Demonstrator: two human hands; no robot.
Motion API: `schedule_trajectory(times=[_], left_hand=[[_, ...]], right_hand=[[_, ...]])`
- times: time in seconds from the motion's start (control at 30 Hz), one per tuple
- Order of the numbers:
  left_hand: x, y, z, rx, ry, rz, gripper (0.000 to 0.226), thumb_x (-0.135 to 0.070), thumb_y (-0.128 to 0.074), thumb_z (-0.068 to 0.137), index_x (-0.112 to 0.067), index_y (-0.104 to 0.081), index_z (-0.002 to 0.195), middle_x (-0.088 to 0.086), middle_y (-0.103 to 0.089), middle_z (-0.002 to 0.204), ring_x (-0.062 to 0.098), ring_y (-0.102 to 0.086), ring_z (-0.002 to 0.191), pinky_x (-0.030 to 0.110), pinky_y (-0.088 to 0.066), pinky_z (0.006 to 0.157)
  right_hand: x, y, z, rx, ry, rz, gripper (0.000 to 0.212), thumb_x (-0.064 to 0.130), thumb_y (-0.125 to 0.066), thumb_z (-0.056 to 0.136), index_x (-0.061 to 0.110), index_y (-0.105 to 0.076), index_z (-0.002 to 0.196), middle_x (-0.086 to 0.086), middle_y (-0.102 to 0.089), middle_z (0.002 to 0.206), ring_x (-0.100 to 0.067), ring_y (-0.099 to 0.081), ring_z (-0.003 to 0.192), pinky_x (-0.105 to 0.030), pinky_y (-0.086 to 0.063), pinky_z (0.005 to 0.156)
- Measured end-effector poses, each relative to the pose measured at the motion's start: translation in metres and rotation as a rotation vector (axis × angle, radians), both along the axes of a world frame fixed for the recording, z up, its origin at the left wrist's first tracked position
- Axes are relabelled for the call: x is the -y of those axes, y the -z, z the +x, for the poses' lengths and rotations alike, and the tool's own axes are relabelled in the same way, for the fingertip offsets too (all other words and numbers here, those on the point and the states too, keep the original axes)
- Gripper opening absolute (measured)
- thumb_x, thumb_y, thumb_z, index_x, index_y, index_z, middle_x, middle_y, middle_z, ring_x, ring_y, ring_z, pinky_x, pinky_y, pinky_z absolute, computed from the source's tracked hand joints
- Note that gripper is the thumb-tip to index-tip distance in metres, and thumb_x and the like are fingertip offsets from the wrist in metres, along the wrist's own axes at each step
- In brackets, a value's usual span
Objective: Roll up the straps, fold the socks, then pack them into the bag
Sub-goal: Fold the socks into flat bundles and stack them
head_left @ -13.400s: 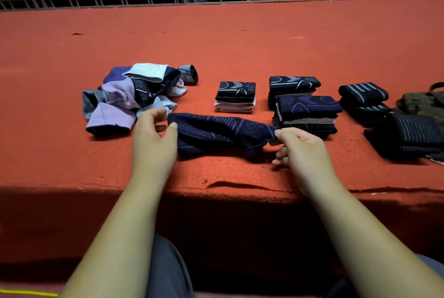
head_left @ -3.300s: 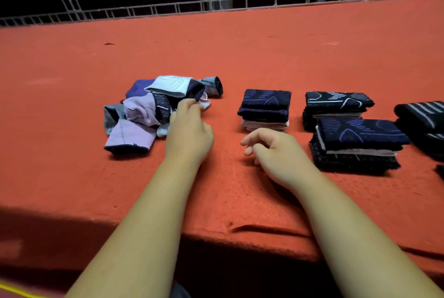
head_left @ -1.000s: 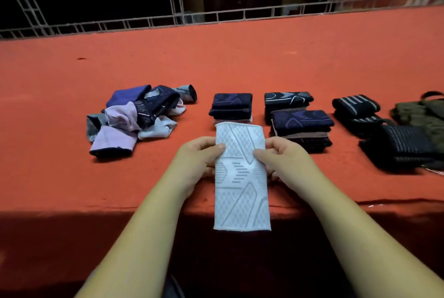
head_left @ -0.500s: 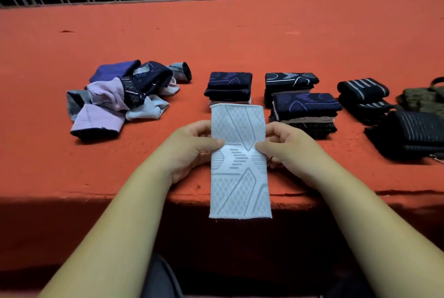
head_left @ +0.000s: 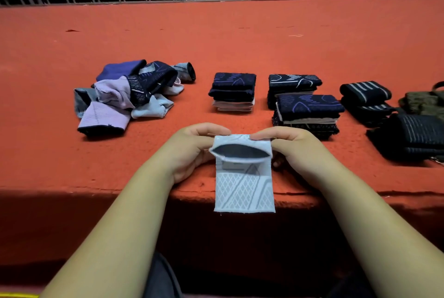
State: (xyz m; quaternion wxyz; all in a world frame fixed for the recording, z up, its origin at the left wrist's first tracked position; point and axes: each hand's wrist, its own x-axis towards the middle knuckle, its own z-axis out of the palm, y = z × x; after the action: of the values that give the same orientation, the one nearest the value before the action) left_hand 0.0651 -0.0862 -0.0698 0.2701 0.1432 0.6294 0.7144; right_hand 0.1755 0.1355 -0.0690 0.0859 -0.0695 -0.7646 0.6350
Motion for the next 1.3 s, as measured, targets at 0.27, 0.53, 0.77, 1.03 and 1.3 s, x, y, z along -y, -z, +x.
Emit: schedule_trajectory(times=[0.27,0.53,0.77,1.03,1.3], left_hand=[[-0.001,-0.006,-0.002,0.043,-0.038,0.019,0.035,-0.001,-0.044,0.1,-0.005,-0.079,0.106,0.016,-0.078,0.102,0.026,-0.075,0.1,0.035,-0.064,0.089],[-0.001,-0.001,0.002,-0.055,0.104,-0.073,0.033,0.0,-0.075,0.09,-0.002,-0.073,0.124,0.016,-0.077,0.11,0.019,-0.075,0.089,0.024,-0.058,0.076],[-0.005,-0.003,0.009,-0.073,0.047,0.046,0.03,-0.005,-0.075,0.092,-0.002,-0.074,0.123,0.027,-0.074,0.12,0.031,-0.072,0.1,0.041,-0.059,0.093],[-0.005,0.0,0.009,-0.059,0.173,0.03,0.036,-0.011,-0.07,0.098,-0.001,-0.068,0.133,0.02,-0.072,0.132,0.039,-0.068,0.125,0.051,-0.051,0.11],[-0.009,0.007,0.007,-0.056,0.089,-0.016,0.033,0.001,-0.07,0.096,0.0,-0.069,0.129,0.023,-0.074,0.124,0.042,-0.071,0.119,0.058,-0.051,0.112]], right_hand=[[-0.003,-0.004,0.001,0.01,0.012,-0.095,0.046,-0.006,-0.043,0.095,0.014,-0.084,0.098,-0.011,-0.074,0.08,-0.018,-0.058,0.064,-0.032,-0.05,0.061],[-0.004,-0.003,0.005,-0.019,-0.043,-0.003,0.028,0.011,-0.06,0.102,0.026,-0.08,0.113,-0.014,-0.068,0.09,-0.014,-0.057,0.065,-0.029,-0.051,0.064],[0.002,-0.008,0.01,0.017,-0.204,0.068,0.04,0.015,-0.075,0.098,0.027,-0.066,0.135,0.006,-0.08,0.116,-0.009,-0.073,0.095,-0.025,-0.054,0.079],[0.003,-0.005,0.01,-0.032,-0.115,-0.069,0.03,0.003,-0.069,0.1,0.013,-0.072,0.128,0.0,-0.081,0.112,-0.011,-0.078,0.097,-0.014,-0.055,0.074],[-0.001,-0.003,0.008,-0.027,-0.127,-0.087,0.026,0.002,-0.068,0.1,0.01,-0.073,0.125,0.01,-0.079,0.086,0.002,-0.068,0.065,-0.007,-0.047,0.059]])
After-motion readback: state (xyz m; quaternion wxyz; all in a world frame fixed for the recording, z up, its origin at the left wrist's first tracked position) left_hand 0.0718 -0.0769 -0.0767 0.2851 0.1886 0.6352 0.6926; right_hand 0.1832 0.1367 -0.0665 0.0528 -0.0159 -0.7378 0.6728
